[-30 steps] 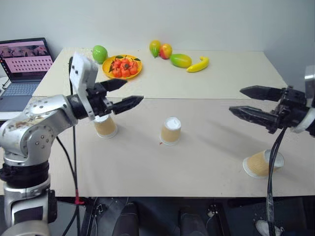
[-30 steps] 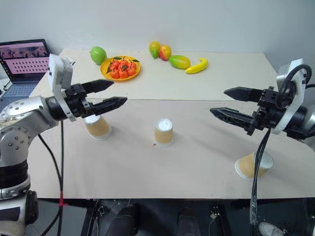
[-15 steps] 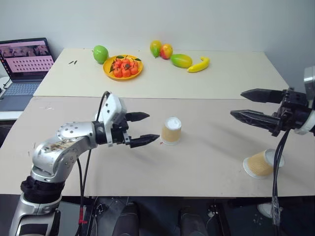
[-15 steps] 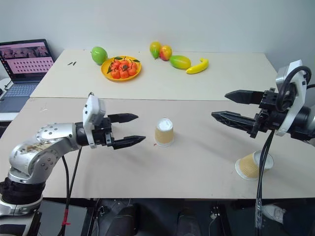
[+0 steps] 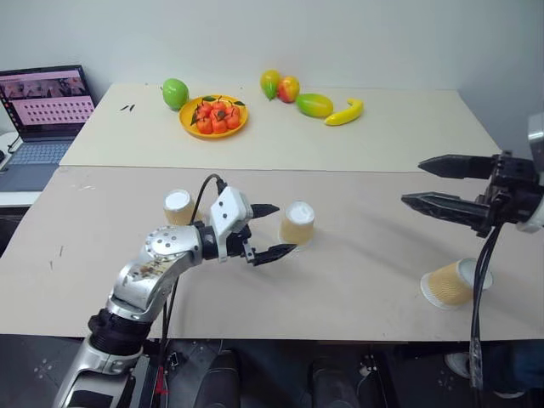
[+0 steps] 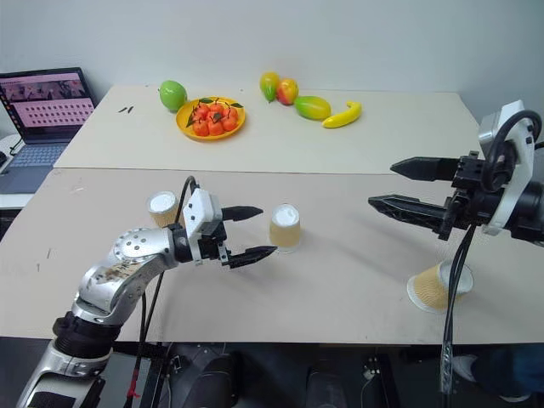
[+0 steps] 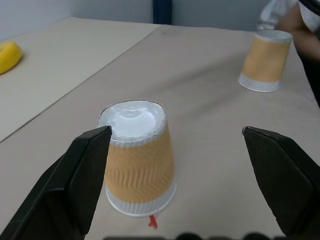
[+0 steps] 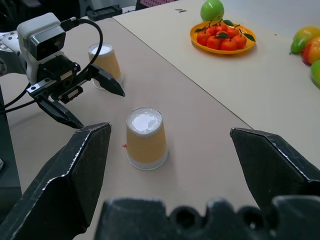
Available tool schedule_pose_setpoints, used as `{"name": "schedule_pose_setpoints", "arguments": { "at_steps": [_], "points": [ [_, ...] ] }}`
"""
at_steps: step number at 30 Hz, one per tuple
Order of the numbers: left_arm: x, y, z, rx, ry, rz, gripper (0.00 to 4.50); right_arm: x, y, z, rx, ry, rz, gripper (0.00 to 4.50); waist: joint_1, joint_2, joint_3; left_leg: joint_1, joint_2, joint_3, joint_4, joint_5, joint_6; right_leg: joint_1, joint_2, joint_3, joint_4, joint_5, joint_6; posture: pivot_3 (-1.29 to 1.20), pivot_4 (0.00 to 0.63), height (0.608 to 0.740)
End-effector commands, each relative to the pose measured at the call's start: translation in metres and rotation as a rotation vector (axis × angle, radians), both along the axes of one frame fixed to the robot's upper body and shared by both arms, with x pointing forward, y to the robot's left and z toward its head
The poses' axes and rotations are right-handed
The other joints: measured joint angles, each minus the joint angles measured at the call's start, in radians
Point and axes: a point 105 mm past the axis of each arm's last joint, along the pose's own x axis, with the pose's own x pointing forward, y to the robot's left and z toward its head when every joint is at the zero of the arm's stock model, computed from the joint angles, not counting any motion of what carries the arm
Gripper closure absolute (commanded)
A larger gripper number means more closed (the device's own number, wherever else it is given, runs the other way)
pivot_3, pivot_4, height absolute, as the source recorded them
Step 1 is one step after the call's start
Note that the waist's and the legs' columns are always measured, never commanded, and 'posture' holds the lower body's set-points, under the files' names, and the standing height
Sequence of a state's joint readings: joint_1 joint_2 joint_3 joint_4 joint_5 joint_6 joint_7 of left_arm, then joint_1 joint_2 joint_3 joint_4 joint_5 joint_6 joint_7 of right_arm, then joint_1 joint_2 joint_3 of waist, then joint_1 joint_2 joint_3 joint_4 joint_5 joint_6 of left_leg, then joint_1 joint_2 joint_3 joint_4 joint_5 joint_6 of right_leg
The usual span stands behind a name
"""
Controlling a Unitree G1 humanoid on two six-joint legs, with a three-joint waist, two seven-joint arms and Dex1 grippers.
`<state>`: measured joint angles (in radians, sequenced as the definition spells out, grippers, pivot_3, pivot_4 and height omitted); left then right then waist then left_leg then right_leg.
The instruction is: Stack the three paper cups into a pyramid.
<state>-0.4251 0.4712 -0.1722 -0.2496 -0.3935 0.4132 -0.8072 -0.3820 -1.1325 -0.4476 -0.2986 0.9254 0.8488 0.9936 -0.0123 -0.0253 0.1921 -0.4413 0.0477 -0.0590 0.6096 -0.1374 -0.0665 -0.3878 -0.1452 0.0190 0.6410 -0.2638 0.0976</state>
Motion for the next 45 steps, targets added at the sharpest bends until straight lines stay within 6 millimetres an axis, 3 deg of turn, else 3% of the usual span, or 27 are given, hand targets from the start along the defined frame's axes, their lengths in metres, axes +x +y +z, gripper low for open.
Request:
{"name": "schedule_pose_setpoints", "arguments": {
  "at_steps": [1, 14, 26, 29, 33, 36, 40, 45],
  "points": [
    [0.007, -0.002, 0.005, -0.037, -0.054, 0.037, 0.02, -0.008, -0.004, 0.020, -0.018, -0.066, -0.015, 0.00, 0.000, 0.000, 0.000, 0.000, 0.000, 0.000, 0.000, 0.000, 0.000, 0.000, 0.000, 0.000, 0.000, 0.000, 0.000, 0.00, 0.150, 0.732],
    [0.028, -0.032, 0.001, -0.101, -0.091, 0.029, 0.02, -0.019, -0.007, 0.037, -0.057, -0.091, -0.061, 0.00, 0.003, 0.000, 0.000, 0.000, 0.000, 0.000, 0.000, 0.000, 0.000, 0.000, 0.000, 0.000, 0.000, 0.000, 0.000, 0.00, 0.150, 0.732],
    [0.034, -0.044, -0.012, -0.081, -0.137, 0.043, 0.02, -0.027, -0.009, 0.040, -0.063, -0.097, -0.101, 0.00, 0.002, 0.000, 0.000, 0.000, 0.000, 0.000, 0.000, 0.000, 0.000, 0.000, 0.000, 0.000, 0.000, 0.000, 0.000, 0.00, 0.150, 0.732],
    [0.036, -0.046, -0.014, -0.084, -0.149, 0.048, 0.66, -0.027, -0.009, 0.041, -0.060, -0.099, -0.103, 0.00, 0.003, 0.000, 0.000, 0.000, 0.000, 0.000, 0.001, 0.000, 0.000, 0.000, 0.000, 0.000, 0.000, 0.000, 0.000, 0.00, 0.150, 0.732],
    [0.036, -0.045, -0.013, -0.097, -0.146, 0.061, 1.91, -0.026, -0.010, 0.039, -0.056, -0.097, -0.107, 0.00, 0.003, 0.000, 0.000, 0.000, 0.000, 0.000, 0.000, 0.000, 0.000, 0.000, 0.000, 0.000, 0.000, 0.000, 0.000, 0.00, 0.150, 0.732],
    [0.036, -0.042, -0.009, -0.122, -0.130, 0.053, 1.91, -0.026, -0.010, 0.038, -0.053, -0.095, -0.107, 0.00, 0.002, 0.000, 0.000, 0.000, 0.000, 0.000, 0.000, 0.000, 0.000, 0.000, 0.000, 0.000, 0.000, 0.000, 0.000, 0.00, 0.150, 0.732],
    [0.021, -0.048, 0.004, -0.156, -0.099, -0.065, 1.91, -0.025, -0.010, 0.037, -0.048, -0.095, -0.106, 0.00, 0.002, 0.000, 0.000, 0.000, 0.000, 0.000, 0.000, 0.000, 0.000, 0.000, 0.000, 0.000, 0.000, 0.000, 0.000, 0.00, 0.150, 0.732],
    [0.002, -0.052, -0.006, -0.049, -0.104, -0.203, 1.91, -0.023, -0.008, 0.035, -0.037, -0.096, -0.103, 0.00, 0.001, 0.000, 0.000, 0.000, 0.000, 0.000, 0.000, 0.000, 0.000, 0.000, 0.000, 0.000, 0.000, 0.000, 0.000, 0.00, 0.150, 0.732]
  ]
}}
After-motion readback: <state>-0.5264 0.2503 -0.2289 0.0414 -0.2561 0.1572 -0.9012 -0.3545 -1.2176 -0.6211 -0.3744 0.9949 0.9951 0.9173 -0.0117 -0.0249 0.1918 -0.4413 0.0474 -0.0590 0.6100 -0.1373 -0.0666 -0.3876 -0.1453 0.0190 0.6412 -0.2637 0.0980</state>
